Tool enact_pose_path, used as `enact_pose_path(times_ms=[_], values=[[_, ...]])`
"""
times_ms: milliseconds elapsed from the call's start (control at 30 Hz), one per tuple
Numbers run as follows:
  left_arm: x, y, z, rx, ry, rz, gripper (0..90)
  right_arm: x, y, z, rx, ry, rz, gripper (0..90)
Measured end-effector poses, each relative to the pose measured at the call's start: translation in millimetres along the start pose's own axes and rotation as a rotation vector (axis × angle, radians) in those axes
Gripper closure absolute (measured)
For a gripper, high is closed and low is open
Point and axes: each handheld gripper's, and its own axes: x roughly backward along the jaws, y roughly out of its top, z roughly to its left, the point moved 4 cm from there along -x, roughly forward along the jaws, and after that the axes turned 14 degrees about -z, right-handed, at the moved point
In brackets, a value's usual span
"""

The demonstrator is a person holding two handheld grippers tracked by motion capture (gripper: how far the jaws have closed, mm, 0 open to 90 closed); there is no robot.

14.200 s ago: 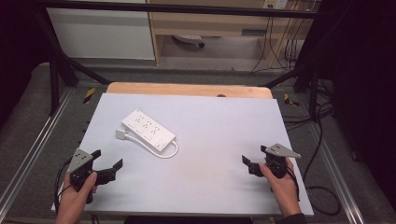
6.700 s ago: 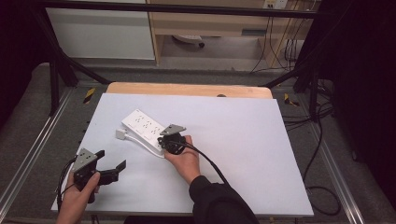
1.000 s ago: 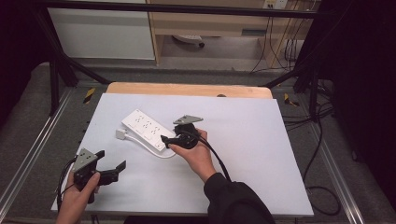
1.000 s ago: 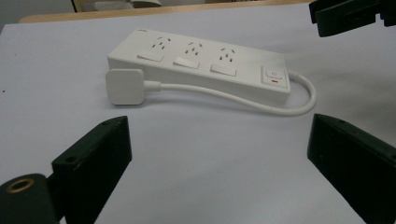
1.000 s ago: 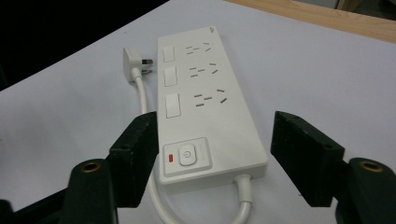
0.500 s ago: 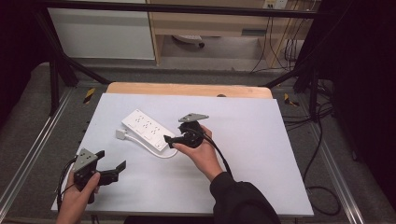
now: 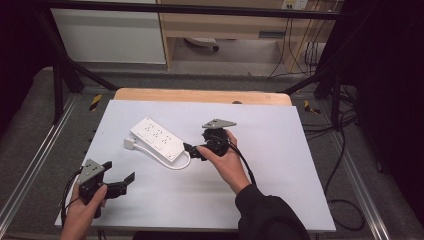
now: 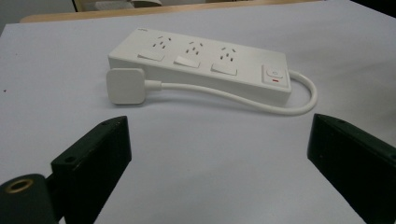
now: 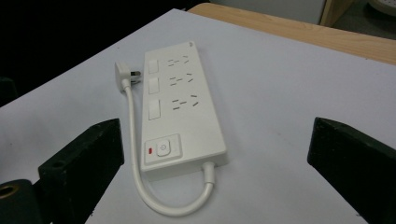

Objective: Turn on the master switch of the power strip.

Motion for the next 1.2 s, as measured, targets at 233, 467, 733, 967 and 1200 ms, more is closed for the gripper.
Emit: enact_pose_path(times_ms=[233,467,733,967,1200], values=[[-0.3,-0.1,-0.7,-0.004,-0.002,0.000,6.2,27.1,7.3,-17.6,0.002,-0.025,-0.037,5.9],[-0.7,0.2,-2.4,-0.010,-0.010,-0.001,6.1,62.4,13.1,-32.0,0.010,-0.055,-0.075,7.2],[-0.4,-0.4,-1.5,0.000,-0.002,0.000,6.1,104.3,14.1,-52.1,0.015,-0.098,-0.111,7.1],[0.4,-0.5,-0.5,0.006,0.009,0.000,6.1,134.6,10.7,-68.5,-0.007,-0.127,-0.149,6.8],[2.3,-0.5,0.7,0.013,0.014,0.000,6.1,159.3,-2.2,-86.2,0.007,-0.172,-0.161,7.1]])
